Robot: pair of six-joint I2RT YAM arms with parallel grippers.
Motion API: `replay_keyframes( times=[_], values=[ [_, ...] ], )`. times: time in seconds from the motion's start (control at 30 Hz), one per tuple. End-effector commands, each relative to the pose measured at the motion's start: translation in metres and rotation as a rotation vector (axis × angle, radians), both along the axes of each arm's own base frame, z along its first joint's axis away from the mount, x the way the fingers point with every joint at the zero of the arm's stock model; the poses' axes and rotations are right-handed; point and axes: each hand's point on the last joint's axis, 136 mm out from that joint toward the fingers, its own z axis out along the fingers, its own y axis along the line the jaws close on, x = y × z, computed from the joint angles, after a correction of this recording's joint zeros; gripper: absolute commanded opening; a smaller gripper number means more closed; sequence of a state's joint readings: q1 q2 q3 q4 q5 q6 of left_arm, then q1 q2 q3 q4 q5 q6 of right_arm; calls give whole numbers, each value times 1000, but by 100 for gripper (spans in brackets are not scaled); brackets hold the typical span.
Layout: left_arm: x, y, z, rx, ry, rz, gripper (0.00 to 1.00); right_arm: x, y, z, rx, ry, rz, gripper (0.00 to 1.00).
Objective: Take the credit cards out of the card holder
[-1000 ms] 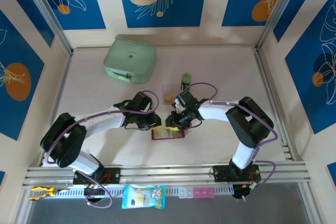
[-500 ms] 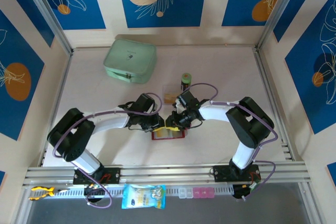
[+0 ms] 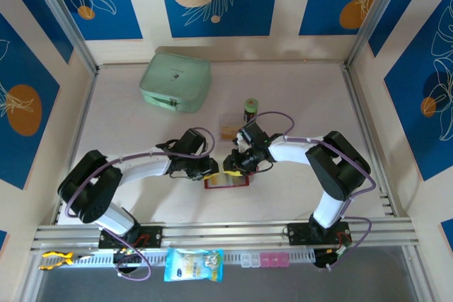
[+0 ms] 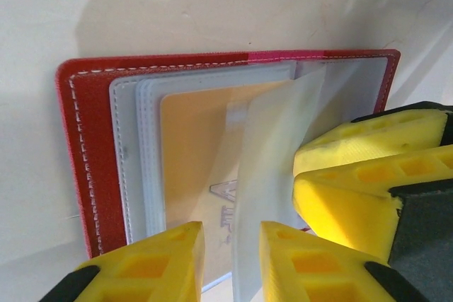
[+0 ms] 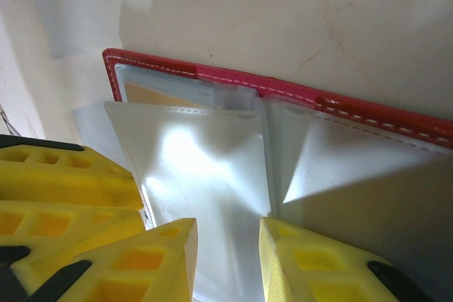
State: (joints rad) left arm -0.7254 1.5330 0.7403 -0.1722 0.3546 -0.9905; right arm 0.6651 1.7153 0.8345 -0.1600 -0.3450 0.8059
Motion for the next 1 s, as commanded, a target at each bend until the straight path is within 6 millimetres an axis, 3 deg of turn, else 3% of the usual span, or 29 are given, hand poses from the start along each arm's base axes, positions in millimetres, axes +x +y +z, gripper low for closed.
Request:
replay_keyframes(
  times=[0.0,0.23,0.5,0.87,0.97],
  values=[
    [-3,-3,-4,-5,14,-2,25,-6,-2,3,14,24,-4,30],
    [1,-15,-4,-54,17,-5,18,-6,-2,5,18,21,-6,30],
    [6,-19,11,-61,-8,-20,17,-1,-5,19,16,-22,-27,33],
    [11,-40,33,-83,-33,-71,21,14,-38,52,19,-108,-129,35],
    [10,-50,33,-86,-32,-97,17,16,-50,61,22,-129,-156,36]
  ],
)
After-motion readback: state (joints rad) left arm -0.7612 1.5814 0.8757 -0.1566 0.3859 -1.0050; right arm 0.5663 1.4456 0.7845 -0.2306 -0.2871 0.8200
